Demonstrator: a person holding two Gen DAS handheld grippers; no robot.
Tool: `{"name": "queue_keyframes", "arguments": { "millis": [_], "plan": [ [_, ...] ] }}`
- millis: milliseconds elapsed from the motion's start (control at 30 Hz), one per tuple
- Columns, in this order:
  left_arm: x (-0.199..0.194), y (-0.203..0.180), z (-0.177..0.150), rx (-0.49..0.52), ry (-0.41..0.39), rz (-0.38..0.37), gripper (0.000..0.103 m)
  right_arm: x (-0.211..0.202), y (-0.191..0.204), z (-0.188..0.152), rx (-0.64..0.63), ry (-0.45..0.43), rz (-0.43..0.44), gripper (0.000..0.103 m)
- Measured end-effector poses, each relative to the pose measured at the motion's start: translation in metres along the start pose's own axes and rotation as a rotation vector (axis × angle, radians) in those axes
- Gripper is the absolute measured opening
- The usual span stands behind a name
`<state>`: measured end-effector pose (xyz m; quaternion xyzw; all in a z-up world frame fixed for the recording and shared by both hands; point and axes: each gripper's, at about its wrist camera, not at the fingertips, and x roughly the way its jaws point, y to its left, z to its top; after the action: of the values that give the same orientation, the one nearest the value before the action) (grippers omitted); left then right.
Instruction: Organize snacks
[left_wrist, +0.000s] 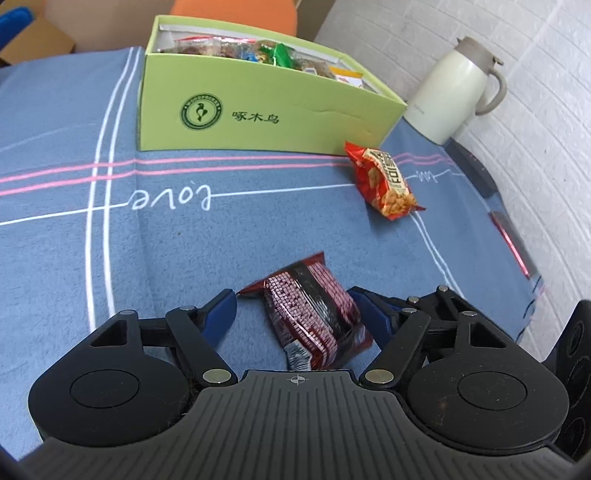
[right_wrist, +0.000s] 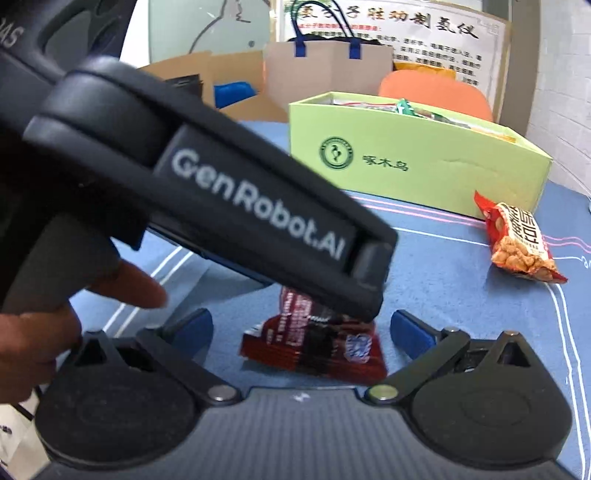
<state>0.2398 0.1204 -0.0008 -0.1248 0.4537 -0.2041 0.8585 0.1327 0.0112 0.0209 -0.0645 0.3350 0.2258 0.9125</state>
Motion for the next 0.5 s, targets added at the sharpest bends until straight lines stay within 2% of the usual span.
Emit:
{"name": "queue_keyframes", "arguments": {
  "millis": [100, 267, 367, 433, 500],
  "plan": [
    [-0.001, 0.005, 0.003, -0.013, 0.008, -0.010, 0.057, -0.004, 0.000, 0.000, 0.006, 0.008, -0.001, 0.102],
    [-0.010, 0.010, -0.004, -0.032, -0.012, 0.007, 0.062, -0.012, 0.008, -0.003, -0.001, -0.003, -0.006, 0.102],
    [-0.007, 0.002, -0.004, 0.001, -0.009, 0.020, 0.063, -0.010, 0.014, -0.003, -0.027, 0.009, -0.010, 0.100],
    [-0.004, -0.003, -0.005, 0.032, -0.005, 0.017, 0.060, -0.011, 0.011, -0.005, -0.014, 0.006, 0.010, 0.097],
    [-0.002, -0.004, -0.005, 0.052, -0.006, 0.002, 0.053, -0.007, 0.003, -0.006, -0.005, -0.006, 0.015, 0.096]
  ]
}}
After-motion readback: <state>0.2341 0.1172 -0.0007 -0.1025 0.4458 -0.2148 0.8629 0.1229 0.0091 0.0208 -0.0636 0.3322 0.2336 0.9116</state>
